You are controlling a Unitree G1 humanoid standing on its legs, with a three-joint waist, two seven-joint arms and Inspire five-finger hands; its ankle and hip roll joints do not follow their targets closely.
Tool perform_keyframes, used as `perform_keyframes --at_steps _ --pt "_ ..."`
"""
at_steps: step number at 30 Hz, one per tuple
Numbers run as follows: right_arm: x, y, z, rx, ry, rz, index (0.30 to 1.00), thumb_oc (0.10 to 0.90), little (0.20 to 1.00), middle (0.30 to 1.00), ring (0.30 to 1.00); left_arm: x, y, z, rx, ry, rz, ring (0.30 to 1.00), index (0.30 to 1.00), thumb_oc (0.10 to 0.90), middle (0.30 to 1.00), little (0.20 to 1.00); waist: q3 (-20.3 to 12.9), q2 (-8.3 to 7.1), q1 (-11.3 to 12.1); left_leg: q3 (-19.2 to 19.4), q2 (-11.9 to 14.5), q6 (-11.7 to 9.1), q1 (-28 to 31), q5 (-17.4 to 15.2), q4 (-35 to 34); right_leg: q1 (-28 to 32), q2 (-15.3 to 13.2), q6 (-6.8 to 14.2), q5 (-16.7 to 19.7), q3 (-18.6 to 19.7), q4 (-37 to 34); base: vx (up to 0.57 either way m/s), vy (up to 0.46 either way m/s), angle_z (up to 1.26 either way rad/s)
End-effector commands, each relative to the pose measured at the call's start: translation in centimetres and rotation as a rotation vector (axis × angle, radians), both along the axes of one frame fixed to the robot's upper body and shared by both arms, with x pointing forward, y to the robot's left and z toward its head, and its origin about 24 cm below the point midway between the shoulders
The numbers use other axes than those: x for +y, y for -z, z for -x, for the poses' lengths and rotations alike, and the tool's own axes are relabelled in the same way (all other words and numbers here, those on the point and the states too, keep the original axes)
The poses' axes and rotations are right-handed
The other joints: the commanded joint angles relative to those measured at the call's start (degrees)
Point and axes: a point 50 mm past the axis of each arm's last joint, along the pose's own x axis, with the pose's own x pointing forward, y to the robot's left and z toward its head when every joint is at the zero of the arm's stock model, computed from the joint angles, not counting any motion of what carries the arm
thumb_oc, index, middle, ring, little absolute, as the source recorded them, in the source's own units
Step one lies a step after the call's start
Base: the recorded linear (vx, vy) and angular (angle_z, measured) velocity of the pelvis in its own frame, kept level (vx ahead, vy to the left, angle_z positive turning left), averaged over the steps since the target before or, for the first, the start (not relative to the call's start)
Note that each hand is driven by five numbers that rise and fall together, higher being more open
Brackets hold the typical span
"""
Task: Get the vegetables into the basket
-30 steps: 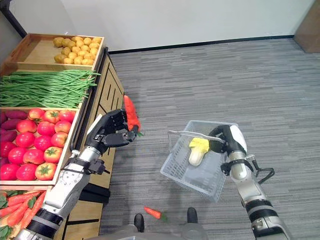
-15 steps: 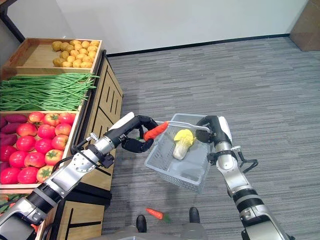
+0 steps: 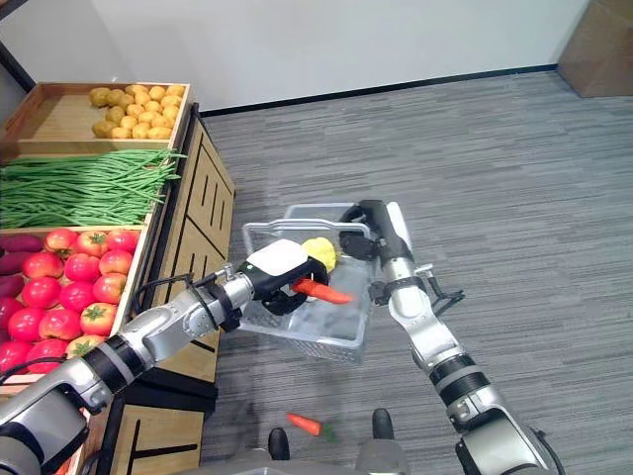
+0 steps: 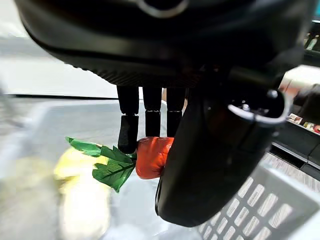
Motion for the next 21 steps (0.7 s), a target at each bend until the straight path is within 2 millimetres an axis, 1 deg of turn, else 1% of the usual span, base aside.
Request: perform_keyframes --at_steps 1,3,4,5,6,7,10,11,15,18,21 --pt "4.2 -10.5 0.3 -0.476 -0.204 -0.278 0.300 0.400 0.300 0.300 0.300 0.0 -3.4 -2.8 -0.217 -0.033 0.018 0.300 0.300 0.400 0.300 0.300 -7.79 -3.56 -0.12 -0.78 -1.20 -0.11 -0.33 -2.98 0.07 1.22 -0.09 3.20 -3.62 -3.41 -0.08 0.00 0.000 0.00" --pt "4.4 -10.7 0.7 -0.486 -0.221 -0.285 0.300 0.400 0.300 0.300 0.300 -0.1 -3.4 -2.9 -0.228 -0.037 0.012 0.300 0.300 0.400 0.300 0.300 -7.85 -3.52 -0.19 -0.70 -1.20 -0.11 -0.29 -3.01 0.07 1.20 -0.12 3.19 -3.61 -3.46 -0.08 0.00 0.000 0.00" --pt "4.6 -10.8 1.1 -0.497 -0.239 -0.290 0.300 0.400 0.300 0.300 0.300 0.3 -3.0 -3.1 -0.238 -0.076 0.008 0.399 0.399 0.471 0.399 0.399 -7.88 -3.62 -0.21 -0.67 -1.15 -0.13 -0.27 -3.02 0.07 1.25 -0.08 3.13 -3.61 -3.37 -0.08 0.00 0.000 0.00" --pt "4.6 -11.0 1.3 -0.505 -0.241 -0.293 0.300 0.400 0.300 0.300 0.300 0.4 -2.7 -3.0 -0.234 -0.084 0.003 0.555 0.555 0.582 0.555 0.555 -7.89 -3.69 -0.18 -0.65 -1.13 -0.14 -0.23 -3.05 0.07 1.27 -0.07 3.12 -3.61 -3.36 -0.08 0.00 0.000 0.00" --pt "4.5 -11.1 1.4 -0.515 -0.242 -0.288 0.300 0.400 0.300 0.300 0.300 0.6 -2.5 -3.0 -0.235 -0.094 -0.005 0.555 0.555 0.582 0.555 0.555 -7.93 -3.74 -0.14 -0.61 -1.11 -0.15 -0.23 -3.03 0.07 1.30 -0.08 3.12 -3.59 -3.40 -0.08 0.00 0.000 0.00" --pt "4.6 -11.2 1.6 -0.522 -0.245 -0.292 0.300 0.400 0.300 0.300 0.300 0.9 -2.0 -3.0 -0.237 -0.113 -0.018 1.000 1.000 0.900 1.000 1.000 -7.98 -3.76 -0.13 -0.62 -1.11 -0.16 -0.27 -2.99 0.07 1.32 -0.09 3.10 -3.57 -3.40 -0.08 0.00 0.000 0.00" --pt "4.5 -11.2 1.6 -0.525 -0.241 -0.286 0.300 0.400 0.300 0.300 0.300 1.0 -1.7 -3.0 -0.231 -0.122 -0.025 1.000 1.000 0.900 1.000 1.000 -8.01 -3.79 -0.11 -0.62 -1.14 -0.15 -0.29 -2.98 0.07 1.30 -0.10 3.10 -3.50 -3.40 -0.08 0.00 0.000 0.00" --pt "4.0 -11.4 1.7 -0.542 -0.224 -0.272 0.300 0.400 0.300 0.300 0.300 1.8 -1.2 -3.0 -0.233 -0.151 -0.063 1.000 1.000 0.900 1.000 1.000 -8.09 -3.86 0.05 -0.61 -1.17 -0.16 -0.37 -2.96 0.07 1.32 -0.11 3.05 -3.45 -3.65 -0.08 0.00 0.000 0.00" --pt "3.8 -11.2 1.9 -0.540 -0.216 -0.268 0.300 0.400 0.300 0.300 0.300 2.5 -0.6 -2.9 -0.231 -0.175 -0.097 1.000 1.000 0.900 1.000 1.000 -8.26 -3.87 0.16 -0.69 -1.18 -0.18 -0.38 -2.94 0.07 1.53 -0.21 3.01 -3.56 -3.87 -0.08 0.00 0.000 0.00" --pt "3.5 -11.1 2.0 -0.540 -0.207 -0.259 0.300 0.400 0.300 0.300 0.300 2.8 -0.4 -2.8 -0.228 -0.182 -0.109 1.000 1.000 0.900 1.000 1.000 -8.34 -3.83 0.26 -0.72 -1.20 -0.19 -0.38 -2.96 0.07 1.61 -0.26 2.97 -3.60 -4.00 -0.08 0.00 0.000 0.00" --pt "2.8 -10.7 1.8 -0.532 -0.171 -0.208 0.300 0.400 0.300 0.300 0.300 3.3 -0.6 -2.8 -0.233 -0.203 -0.099 1.000 1.000 0.900 1.000 1.000 -8.53 -3.79 0.43 -0.98 -1.22 -0.23 -0.41 -2.90 0.07 1.73 -0.25 2.86 -3.71 -4.24 -0.08 0.00 0.000 0.00"
